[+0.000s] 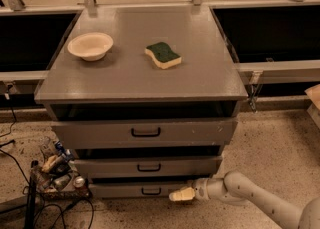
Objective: Open bottom drawer
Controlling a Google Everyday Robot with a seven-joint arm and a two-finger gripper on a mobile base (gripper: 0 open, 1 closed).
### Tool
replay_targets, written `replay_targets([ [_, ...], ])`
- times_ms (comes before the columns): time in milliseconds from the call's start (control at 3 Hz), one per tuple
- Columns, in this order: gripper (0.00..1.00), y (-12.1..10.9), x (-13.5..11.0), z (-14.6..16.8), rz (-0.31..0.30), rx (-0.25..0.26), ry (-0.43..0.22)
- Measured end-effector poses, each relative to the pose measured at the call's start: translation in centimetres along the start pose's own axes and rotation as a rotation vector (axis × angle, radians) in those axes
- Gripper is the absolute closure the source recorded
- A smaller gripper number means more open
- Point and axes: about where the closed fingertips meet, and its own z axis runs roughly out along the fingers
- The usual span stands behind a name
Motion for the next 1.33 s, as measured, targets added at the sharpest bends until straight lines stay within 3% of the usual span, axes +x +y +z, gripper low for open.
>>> replay_targets([
  [333,0.0,-0.3,-0.4,0.4,-0.013,0.091,-0.016],
  [667,0.0,-0.5,-0.9,0.6,-0.019,0.145,-0.027],
  [1000,0.0,-0.5,-1.0,0.6,-0.02,0.151,-0.028],
  [1333,0.0,-1.8,-2.3,3.5,0.017,0.123,-0.064],
])
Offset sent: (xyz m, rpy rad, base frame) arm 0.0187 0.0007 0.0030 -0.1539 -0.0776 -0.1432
